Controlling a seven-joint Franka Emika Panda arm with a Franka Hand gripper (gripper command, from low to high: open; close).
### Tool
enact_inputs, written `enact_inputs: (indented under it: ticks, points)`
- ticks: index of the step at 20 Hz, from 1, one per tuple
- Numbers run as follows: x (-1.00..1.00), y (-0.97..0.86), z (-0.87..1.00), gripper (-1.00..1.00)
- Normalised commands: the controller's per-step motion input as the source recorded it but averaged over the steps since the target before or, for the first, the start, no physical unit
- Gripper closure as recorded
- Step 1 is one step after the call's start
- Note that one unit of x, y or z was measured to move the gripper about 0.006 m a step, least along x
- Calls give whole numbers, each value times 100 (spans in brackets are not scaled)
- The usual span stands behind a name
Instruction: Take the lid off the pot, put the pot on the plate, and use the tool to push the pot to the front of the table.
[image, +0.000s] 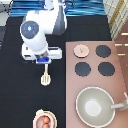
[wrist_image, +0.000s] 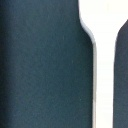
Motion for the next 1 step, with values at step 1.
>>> enact_inputs:
  ticks: [1]
  points:
    - [-9,-33,79,-100]
